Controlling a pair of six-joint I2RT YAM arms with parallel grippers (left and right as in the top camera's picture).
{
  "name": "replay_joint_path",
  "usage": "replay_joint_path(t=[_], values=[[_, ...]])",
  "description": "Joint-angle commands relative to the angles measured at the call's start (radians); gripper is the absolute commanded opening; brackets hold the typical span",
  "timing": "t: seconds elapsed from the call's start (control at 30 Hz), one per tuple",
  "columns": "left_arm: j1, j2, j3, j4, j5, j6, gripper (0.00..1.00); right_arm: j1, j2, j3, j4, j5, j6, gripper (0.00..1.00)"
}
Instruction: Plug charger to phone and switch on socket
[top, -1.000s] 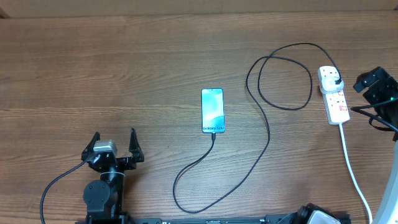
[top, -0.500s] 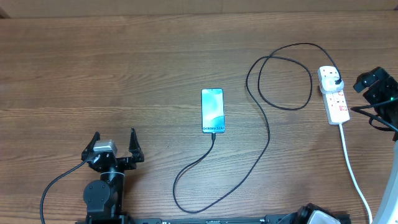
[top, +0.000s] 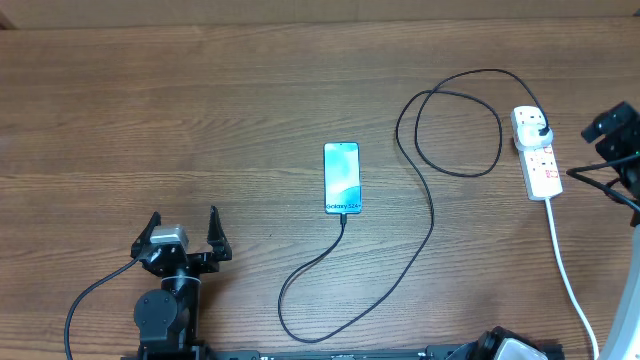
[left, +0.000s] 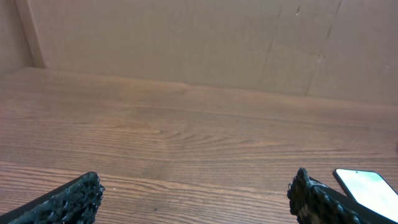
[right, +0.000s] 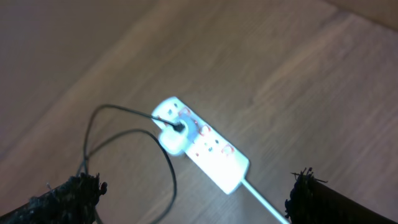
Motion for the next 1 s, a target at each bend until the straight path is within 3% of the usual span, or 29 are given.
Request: replay_joint_path(t=[0.0,0.23,0.77,0.97], values=[[0.005,-0.011,-0.003,0.001,0.006,-0.003,0.99,0.036,-0.033,-0.005,0.043,0.017,0.001,1.0],[0.005,-0.011,-0.003,0.001,0.006,-0.003,1.0,0.134,-0.107,-0.132,0.27,0.006,0.002,1.0],[0.005,-0.011,-0.003,0.001,0.006,-0.003,1.0,0.355,-0.45,-0.778,1.152,-0.005,0.004,1.0],[0.005,-0.011,-0.003,0.001,0.006,-0.003,1.0,0.387,-0.613,-1.008,1.338,-0.004,0.004,1.0]])
